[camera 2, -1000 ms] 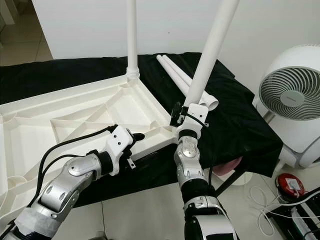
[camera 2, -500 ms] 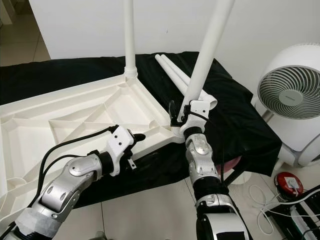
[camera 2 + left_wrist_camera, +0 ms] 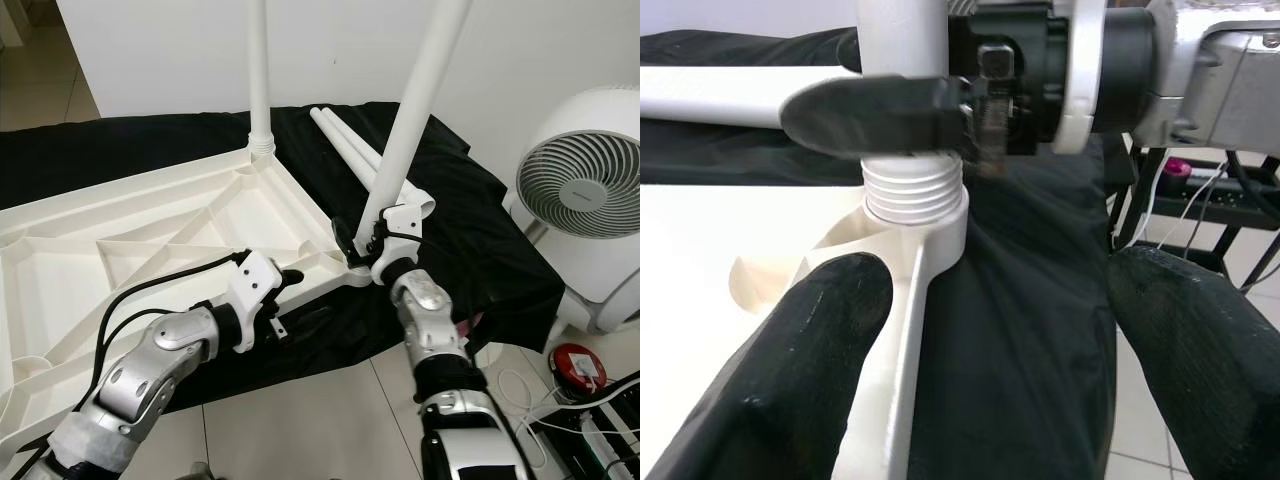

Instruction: Building children table

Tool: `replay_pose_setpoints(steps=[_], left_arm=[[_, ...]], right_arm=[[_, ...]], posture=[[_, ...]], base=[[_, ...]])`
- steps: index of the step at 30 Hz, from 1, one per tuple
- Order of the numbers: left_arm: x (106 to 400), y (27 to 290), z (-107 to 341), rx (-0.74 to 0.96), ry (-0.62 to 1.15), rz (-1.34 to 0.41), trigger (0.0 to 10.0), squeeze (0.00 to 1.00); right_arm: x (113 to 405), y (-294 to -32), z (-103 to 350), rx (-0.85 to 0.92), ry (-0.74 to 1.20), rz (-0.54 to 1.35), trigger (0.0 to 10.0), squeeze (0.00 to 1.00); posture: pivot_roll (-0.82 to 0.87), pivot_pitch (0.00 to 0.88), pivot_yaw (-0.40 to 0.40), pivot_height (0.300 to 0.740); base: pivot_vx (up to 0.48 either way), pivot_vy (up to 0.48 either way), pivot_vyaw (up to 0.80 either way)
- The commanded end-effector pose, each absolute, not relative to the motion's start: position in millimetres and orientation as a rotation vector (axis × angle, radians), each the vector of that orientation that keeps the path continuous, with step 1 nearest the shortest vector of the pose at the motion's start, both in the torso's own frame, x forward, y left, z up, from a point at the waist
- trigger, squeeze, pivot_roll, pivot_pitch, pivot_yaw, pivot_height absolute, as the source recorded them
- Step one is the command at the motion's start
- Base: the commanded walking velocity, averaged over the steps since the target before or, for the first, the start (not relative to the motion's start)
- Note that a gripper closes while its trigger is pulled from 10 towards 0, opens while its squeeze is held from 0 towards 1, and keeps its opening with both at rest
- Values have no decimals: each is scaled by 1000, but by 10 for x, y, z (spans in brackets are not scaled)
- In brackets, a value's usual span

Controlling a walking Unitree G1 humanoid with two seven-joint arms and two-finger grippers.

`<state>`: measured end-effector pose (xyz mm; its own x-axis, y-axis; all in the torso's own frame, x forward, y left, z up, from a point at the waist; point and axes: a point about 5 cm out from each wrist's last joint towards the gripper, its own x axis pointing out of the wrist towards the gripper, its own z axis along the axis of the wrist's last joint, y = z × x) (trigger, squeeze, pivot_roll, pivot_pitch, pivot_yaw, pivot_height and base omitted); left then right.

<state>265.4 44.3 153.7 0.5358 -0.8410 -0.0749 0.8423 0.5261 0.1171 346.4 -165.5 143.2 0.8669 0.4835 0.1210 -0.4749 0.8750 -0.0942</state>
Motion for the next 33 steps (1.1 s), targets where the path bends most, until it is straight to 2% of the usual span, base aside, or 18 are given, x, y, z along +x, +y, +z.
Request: replay_pose_setpoints(steps=[1,6,14,15,16,17,18,20,22,25,27,29,33], left_arm=[[2720,479,1512,147,7,-877,10000,0],[2740,467,1459,146,-2,-826,10000,0],[2687,431,1431,154,-4,-839,10000,0],[2673,422,1438,154,-7,-850,10000,0],[2673,422,1438,154,-7,-850,10000,0],[2663,415,1443,154,-8,-859,10000,0],[2645,400,1449,153,-10,-876,10000,0],[2645,400,1449,153,-10,-876,10000,0],[2603,368,1446,149,-6,-916,10000,0],[2589,358,1443,147,-3,-929,10000,0],[2572,347,1435,147,2,-944,10000,0],[2539,327,1418,152,6,-966,10000,0],[2524,317,1415,153,5,-976,10000,0]], right_arm=[[3454,-1666,1406,-74,-123,532,10000,0],[3445,-1736,1391,-118,-96,603,10000,0],[3448,-1799,1382,-157,-63,672,10000,0],[3454,-1814,1386,-176,-59,684,9373,0],[3454,-1814,1386,-176,-59,684,9373,0],[3462,-1826,1392,-192,-57,688,8235,0],[3468,-1837,1395,-208,-53,695,4627,0],[3468,-1837,1395,-208,-53,695,4627,0],[3486,-1853,1413,-218,-51,702,3608,0],[3490,-1856,1421,-221,-52,705,3608,0],[3493,-1856,1427,-223,-53,708,3216,0],[3499,-1861,1417,-233,-42,718,0,0],[3498,-1884,1383,-232,-18,716,0,0]], posture=[[20,27,-53,740],[17,28,-54,740],[21,31,-53,740],[20,32,-51,740],[20,32,-51,740],[20,32,-51,740],[21,33,-52,740],[21,33,-52,740],[21,33,-52,740],[21,33,-52,740],[21,32,-51,740],[22,32,-51,740],[22,33,-51,740]], base=[[0,0,0],[0,0,0],[0,0,0],[0,0,0],[0,0,0],[0,0,0],[0,0,0],[0,0,0],[0,0,0],[0,0,0],[0,0,0],[0,0,0],[0,0,0]])
